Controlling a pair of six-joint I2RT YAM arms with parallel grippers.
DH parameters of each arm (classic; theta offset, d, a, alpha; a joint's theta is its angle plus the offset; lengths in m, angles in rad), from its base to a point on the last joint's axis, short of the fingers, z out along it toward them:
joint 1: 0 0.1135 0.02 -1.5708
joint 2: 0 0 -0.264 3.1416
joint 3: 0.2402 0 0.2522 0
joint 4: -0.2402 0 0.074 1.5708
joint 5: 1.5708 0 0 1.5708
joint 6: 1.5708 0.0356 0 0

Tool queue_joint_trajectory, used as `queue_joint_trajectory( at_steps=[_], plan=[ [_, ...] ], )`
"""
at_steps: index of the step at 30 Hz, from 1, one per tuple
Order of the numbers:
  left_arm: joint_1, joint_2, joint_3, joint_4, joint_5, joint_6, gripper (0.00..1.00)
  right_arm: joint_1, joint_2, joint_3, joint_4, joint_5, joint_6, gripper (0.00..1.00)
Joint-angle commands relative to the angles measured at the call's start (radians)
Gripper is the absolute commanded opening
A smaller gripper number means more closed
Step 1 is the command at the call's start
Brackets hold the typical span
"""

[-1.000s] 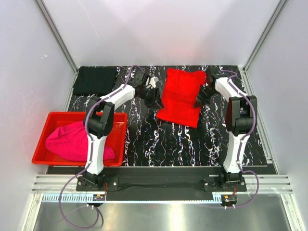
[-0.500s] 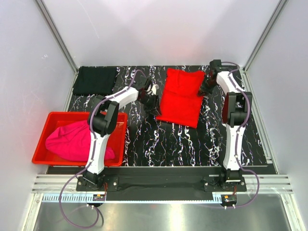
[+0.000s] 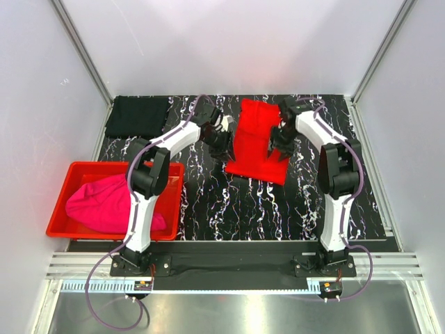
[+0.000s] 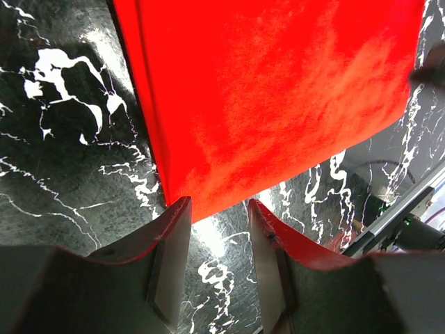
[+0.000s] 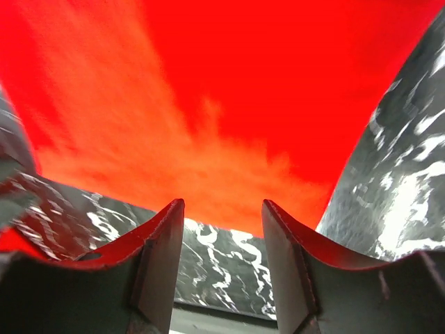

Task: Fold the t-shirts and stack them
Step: Fold the tshirt

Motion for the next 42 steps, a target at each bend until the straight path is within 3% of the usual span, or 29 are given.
queue_joint_trajectory(
  at_steps=[1,4,7,16,25,31,36,42],
  plan=[
    [-0.006,0.037,0.039,0.008,0.004,-0.002,0.43,0.012,-0.039,-0.065,0.005,0.074,-0.027,0.56],
    [-0.006,0.068,0.059,-0.030,-0.006,0.001,0.42,0.017,-0.037,-0.068,-0.002,0.142,-0.056,0.58],
    [-0.006,0.094,0.051,-0.039,-0.011,-0.016,0.42,0.020,-0.025,-0.065,-0.008,0.085,-0.073,0.58],
    [-0.038,0.069,-0.080,-0.075,-0.100,-0.008,0.41,0.099,-0.089,-0.243,0.041,0.113,-0.018,0.59],
    [-0.116,-0.072,-0.358,-0.035,-0.104,-0.022,0.40,0.101,-0.246,-0.585,0.148,0.071,0.017,0.61],
    [-0.174,-0.238,-0.544,0.011,-0.046,-0.024,0.40,0.101,-0.375,-0.691,0.183,0.007,0.019,0.65],
    [-0.174,-0.354,-0.510,-0.019,-0.100,0.022,0.45,0.096,-0.461,-0.645,0.125,0.030,0.034,0.73],
    [-0.162,-0.431,-0.387,-0.070,-0.151,0.059,0.46,0.014,-0.487,-0.531,0.065,0.059,0.016,0.75]
  ],
)
